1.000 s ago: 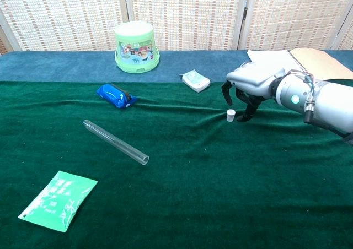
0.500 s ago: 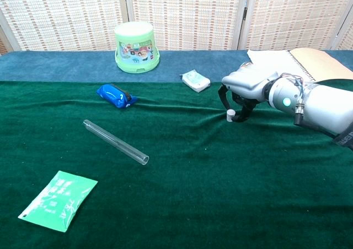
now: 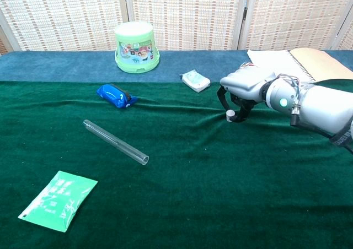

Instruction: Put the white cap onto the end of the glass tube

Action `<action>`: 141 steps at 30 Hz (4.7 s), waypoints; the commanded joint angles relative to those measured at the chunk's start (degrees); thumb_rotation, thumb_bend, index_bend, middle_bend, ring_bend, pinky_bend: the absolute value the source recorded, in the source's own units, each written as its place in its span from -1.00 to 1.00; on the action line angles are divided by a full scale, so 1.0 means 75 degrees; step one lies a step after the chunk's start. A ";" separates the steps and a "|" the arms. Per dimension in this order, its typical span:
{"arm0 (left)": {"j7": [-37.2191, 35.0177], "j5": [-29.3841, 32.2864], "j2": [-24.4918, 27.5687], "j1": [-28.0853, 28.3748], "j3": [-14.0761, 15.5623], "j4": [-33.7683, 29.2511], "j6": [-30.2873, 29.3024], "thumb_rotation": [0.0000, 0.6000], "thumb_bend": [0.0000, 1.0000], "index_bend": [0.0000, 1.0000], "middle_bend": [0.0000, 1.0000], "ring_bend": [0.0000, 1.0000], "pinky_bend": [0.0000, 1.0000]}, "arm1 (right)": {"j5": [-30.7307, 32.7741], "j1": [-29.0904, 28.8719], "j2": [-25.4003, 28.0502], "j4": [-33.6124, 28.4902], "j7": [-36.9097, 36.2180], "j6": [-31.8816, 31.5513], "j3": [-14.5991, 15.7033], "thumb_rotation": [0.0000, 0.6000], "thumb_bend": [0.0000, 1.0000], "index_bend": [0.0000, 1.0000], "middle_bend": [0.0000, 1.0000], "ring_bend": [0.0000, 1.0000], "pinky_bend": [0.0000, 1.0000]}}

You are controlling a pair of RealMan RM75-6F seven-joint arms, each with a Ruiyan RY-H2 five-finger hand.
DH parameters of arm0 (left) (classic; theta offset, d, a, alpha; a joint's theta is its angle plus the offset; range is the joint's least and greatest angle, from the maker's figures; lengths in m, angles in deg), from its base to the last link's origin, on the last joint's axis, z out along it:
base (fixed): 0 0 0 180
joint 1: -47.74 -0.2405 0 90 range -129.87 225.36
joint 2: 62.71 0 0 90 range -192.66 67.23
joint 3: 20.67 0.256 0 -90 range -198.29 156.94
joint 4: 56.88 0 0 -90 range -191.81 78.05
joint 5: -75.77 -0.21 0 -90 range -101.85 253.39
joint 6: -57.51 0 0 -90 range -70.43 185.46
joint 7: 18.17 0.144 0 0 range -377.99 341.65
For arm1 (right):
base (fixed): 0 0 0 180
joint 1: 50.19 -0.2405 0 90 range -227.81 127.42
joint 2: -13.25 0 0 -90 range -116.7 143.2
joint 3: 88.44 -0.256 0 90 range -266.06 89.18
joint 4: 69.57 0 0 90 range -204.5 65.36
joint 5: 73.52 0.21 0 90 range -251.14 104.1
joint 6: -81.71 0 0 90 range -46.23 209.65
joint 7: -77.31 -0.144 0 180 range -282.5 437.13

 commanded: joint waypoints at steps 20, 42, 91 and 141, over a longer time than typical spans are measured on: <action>0.0269 -0.1869 -0.0460 0.2368 -0.0455 0.1352 0.1248 1.00 -0.16 -0.23 0.14 0.07 -0.05 | -0.1233 0.1890 0.3769 -0.4664 -0.1000 -0.2430 0.0350 1.00 0.18 0.42 0.88 1.00 1.00; 0.1606 -0.1972 -0.2061 0.4216 -0.0241 0.2255 0.3040 1.00 -0.24 -0.18 0.57 0.42 0.42 | -0.1673 0.2814 0.4421 -0.4754 -0.1770 -0.2685 0.0747 1.00 0.19 0.44 0.89 1.00 1.00; 0.1382 -0.1096 -0.3378 0.4478 0.0003 0.3345 0.2757 1.00 -0.23 0.38 0.73 0.56 0.49 | -0.1763 0.3000 0.4260 -0.4349 -0.2185 -0.2260 0.0523 1.00 0.20 0.46 0.89 1.00 1.00; -0.1382 0.3384 -0.1336 0.4790 -0.1635 -0.1430 0.4757 1.00 -0.18 0.57 0.80 0.65 0.53 | -0.3332 0.0869 0.3372 -0.6001 -0.2967 -0.1295 -0.0620 1.00 0.27 0.53 0.91 1.00 1.00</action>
